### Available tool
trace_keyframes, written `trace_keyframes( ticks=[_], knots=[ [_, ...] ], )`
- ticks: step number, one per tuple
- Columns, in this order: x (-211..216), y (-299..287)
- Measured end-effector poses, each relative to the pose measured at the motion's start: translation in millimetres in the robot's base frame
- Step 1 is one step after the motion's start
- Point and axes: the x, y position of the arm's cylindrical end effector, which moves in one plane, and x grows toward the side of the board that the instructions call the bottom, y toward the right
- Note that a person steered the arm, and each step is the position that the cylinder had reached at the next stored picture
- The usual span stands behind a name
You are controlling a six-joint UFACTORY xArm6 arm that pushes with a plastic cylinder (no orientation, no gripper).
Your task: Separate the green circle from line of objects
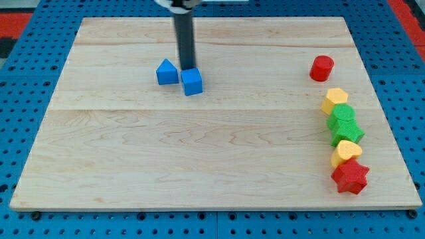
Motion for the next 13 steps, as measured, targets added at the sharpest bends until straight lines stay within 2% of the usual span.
trace_keyframes(
  ticks=[1, 3, 7, 8, 9, 12, 13],
  knots=[
    [-3, 38],
    [28, 125],
    [56, 315],
    [77, 338],
    [93, 330],
    [97, 319],
    [117, 300]
  ],
)
